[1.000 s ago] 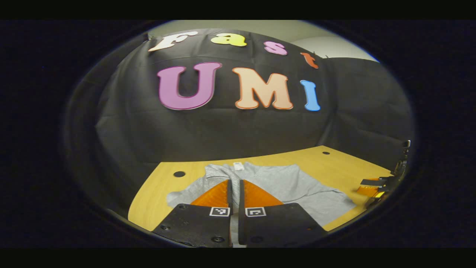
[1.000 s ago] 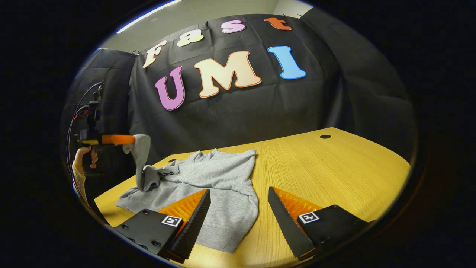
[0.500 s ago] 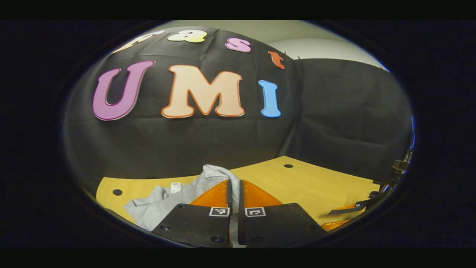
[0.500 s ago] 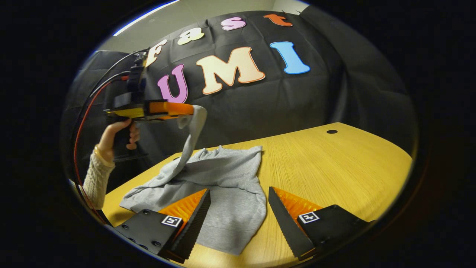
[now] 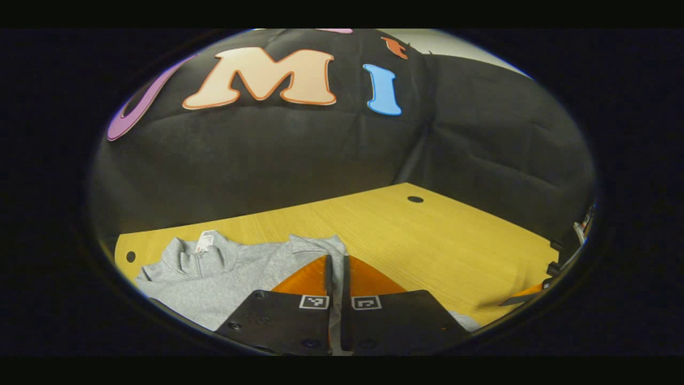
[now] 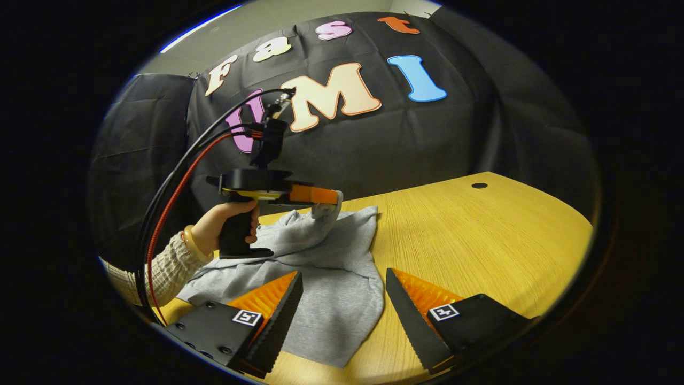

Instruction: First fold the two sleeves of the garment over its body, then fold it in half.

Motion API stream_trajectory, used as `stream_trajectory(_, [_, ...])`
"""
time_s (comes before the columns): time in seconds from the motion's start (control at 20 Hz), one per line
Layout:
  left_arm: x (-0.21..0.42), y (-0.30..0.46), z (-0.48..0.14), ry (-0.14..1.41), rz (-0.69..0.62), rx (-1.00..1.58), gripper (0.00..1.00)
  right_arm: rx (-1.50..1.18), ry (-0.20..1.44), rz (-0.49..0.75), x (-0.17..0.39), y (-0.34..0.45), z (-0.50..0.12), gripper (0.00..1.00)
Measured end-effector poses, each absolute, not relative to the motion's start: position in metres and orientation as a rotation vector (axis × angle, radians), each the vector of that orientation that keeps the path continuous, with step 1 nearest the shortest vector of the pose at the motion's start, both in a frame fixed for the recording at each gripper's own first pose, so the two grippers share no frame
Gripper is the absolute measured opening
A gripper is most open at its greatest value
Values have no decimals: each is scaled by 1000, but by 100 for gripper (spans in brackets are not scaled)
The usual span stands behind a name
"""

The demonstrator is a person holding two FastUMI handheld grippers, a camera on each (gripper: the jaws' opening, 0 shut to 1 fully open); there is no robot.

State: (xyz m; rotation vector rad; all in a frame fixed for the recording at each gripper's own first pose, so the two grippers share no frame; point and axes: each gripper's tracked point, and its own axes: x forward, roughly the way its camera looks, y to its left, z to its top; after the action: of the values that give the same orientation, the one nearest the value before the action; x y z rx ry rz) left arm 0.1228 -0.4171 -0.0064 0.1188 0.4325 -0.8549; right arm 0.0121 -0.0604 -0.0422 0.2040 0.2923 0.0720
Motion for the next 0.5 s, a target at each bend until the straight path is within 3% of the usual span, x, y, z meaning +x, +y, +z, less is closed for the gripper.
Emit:
stream_trajectory(0.1, [120, -423, -15, 449, -860, 151, 2, 199, 295, 70, 11, -62, -43, 97])
stream_trajectory(0.25, [111, -436, -4, 424, -922, 112, 12, 188, 305, 64, 10, -61, -47, 97])
stream_trajectory(0.3, [105, -439, 6, 408, -949, 90, 25, 187, 310, 65, 10, -60, -47, 97])
stream_trajectory(0.45, [103, -430, 33, 331, -942, 97, 96, 186, 320, 73, 8, -55, -47, 97])
stream_trajectory(0.5, [103, -423, 42, 303, -931, 106, 98, 182, 322, 74, 9, -54, -48, 97])
